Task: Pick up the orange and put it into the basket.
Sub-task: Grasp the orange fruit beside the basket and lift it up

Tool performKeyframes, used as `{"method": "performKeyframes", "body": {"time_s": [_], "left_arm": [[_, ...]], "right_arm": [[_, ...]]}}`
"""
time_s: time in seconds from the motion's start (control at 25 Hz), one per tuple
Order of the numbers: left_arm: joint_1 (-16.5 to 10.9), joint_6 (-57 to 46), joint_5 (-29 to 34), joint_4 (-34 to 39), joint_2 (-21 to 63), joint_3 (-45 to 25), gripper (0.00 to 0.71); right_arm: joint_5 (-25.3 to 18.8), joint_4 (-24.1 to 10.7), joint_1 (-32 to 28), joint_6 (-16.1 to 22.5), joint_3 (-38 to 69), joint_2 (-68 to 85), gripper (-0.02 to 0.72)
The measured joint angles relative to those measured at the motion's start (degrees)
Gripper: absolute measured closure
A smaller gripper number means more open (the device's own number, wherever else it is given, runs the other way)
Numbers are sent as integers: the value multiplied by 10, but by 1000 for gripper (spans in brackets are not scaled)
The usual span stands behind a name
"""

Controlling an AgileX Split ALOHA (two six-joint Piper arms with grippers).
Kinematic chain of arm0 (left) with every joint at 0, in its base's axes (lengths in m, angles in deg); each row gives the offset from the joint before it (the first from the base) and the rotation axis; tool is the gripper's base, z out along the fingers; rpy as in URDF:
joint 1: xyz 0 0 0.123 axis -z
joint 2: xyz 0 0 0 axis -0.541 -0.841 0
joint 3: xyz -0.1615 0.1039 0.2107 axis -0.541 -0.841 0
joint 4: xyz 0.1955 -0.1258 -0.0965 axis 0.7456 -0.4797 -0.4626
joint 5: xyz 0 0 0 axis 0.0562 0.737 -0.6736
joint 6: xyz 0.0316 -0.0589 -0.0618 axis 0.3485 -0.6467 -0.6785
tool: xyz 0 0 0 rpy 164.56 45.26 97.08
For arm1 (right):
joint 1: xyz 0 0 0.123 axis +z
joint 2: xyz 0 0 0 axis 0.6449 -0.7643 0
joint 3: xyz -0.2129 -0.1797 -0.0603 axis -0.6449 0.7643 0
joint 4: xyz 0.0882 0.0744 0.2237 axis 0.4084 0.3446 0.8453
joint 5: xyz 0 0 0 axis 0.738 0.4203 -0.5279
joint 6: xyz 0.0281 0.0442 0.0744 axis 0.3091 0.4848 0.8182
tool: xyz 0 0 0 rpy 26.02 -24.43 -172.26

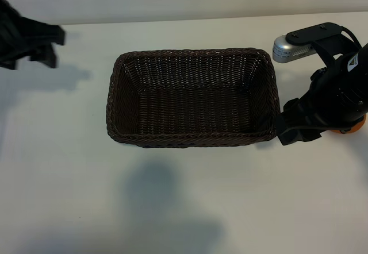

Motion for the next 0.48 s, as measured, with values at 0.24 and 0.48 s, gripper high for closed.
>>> {"method": "performKeyframes", "body": {"time_s": [0.24,0.48], "left_arm": [[-41,28,22,-2,0,9,100],[-127,85,39,-53,39,9,113]], "right_arm": [[0,0,0,0,0,0,178],[0,0,0,0,0,0,179]]}}
